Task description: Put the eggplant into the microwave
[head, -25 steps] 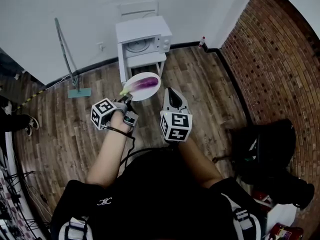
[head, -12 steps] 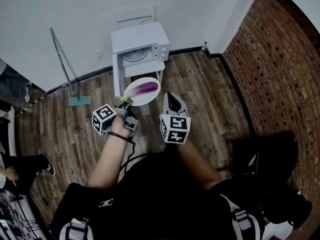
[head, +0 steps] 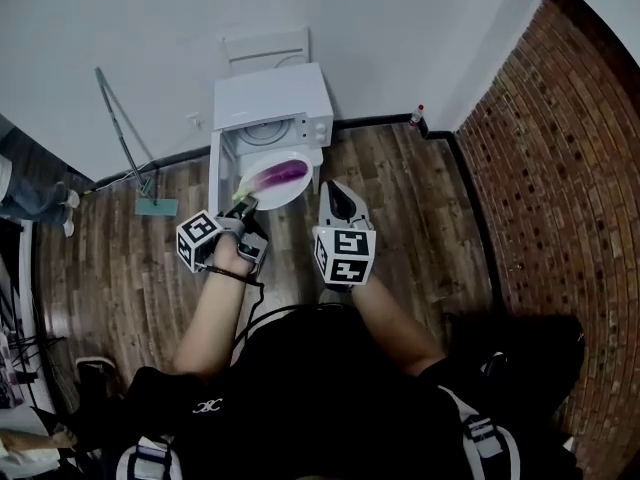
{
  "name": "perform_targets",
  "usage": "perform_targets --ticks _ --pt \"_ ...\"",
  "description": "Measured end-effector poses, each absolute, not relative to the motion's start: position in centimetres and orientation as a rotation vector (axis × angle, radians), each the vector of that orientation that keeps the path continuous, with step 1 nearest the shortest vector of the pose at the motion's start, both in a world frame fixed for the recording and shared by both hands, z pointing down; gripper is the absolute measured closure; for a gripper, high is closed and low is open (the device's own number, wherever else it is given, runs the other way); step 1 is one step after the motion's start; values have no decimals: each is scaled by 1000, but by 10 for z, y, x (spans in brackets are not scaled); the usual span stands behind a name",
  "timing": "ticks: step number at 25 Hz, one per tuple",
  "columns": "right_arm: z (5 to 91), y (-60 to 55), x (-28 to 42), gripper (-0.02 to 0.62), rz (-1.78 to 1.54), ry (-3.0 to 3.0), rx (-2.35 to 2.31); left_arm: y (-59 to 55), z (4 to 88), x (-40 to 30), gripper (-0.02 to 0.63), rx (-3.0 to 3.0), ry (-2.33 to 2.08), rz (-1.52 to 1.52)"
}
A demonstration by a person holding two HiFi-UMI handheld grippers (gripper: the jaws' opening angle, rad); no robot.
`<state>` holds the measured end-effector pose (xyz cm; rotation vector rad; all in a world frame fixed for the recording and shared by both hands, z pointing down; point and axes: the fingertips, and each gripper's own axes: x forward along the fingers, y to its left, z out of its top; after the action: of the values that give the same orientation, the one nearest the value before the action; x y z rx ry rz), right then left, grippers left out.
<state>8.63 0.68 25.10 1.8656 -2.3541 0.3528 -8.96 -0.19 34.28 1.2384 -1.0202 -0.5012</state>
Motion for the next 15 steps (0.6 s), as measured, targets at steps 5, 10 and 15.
perform_targets --ticks 5,10,15 --pt "254 -13 108 586 371 -2415 1830 -16 351 -78 586 1193 -1065 -543" --pt "262 -24 112 586 406 -2436 1788 -18 361 -79 586 1170 -1101 -533" --pt "269 -30 109 586 402 -2443 1745 -22 364 -79 586 1171 -1110 -531"
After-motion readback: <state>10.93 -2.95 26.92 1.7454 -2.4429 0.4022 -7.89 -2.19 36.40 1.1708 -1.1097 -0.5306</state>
